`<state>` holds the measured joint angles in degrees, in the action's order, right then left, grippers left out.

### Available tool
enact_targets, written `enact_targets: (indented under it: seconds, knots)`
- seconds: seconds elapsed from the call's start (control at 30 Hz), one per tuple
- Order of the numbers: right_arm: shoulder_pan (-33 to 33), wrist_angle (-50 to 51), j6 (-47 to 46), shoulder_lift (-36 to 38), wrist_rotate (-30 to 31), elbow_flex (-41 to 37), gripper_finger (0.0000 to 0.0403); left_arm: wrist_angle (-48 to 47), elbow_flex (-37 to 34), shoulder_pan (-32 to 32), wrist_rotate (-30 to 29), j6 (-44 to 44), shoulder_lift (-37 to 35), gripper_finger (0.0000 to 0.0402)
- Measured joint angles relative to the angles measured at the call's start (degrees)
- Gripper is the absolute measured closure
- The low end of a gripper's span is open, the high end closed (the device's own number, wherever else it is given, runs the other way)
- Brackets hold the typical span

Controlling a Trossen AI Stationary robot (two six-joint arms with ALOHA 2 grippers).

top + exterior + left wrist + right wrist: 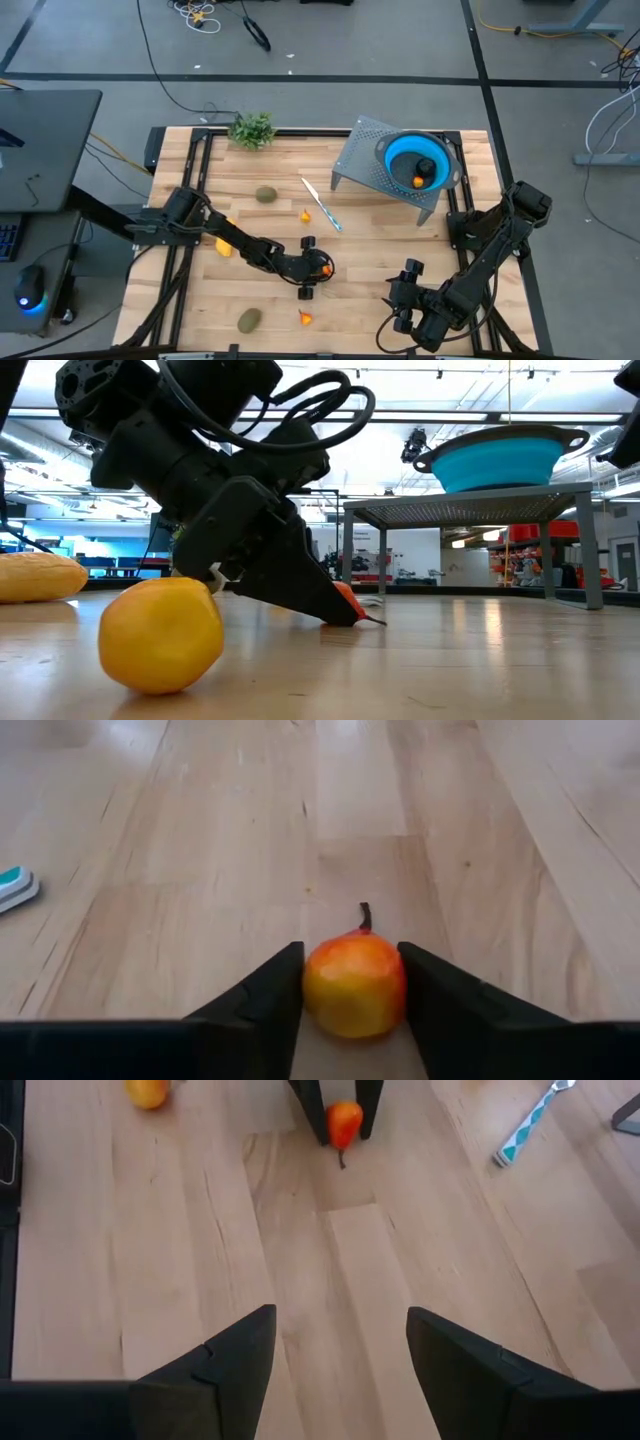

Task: Pick & Place Fruit
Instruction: Put the peach into the blue strainer bowl on the shelf

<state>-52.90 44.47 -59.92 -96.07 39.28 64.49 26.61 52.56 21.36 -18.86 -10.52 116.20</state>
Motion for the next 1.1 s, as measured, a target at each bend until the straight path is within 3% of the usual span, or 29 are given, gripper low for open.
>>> enact_targets:
  seconds: [0.27, 0.67, 0.9, 1.1]
  knots:
    - [0.0, -7.3, 11.7, 0.0, 5.3, 0.0, 0.0167, 0.2, 1.3, 0.1, -2.1, 6.3, 0.1, 0.0265]
    - [0.5, -9.2, 4.5, 0.0, 12.5, 0.0, 0.0167, 1.0, 11.4, 6.5, -25.9, 38.7, 0.1, 0.0256]
    - [0.8, -14.1, 4.8, 0.0, 16.3, 0.0, 0.0167, 1.2, 16.8, 11.1, -35.1, 52.9, 0.1, 0.0254]
    - [2.9, -23.7, 11.7, 0.0, 18.1, 0.0, 0.0166, 1.1, 19.5, 12.4, -38.5, 61.5, 0.1, 0.0253]
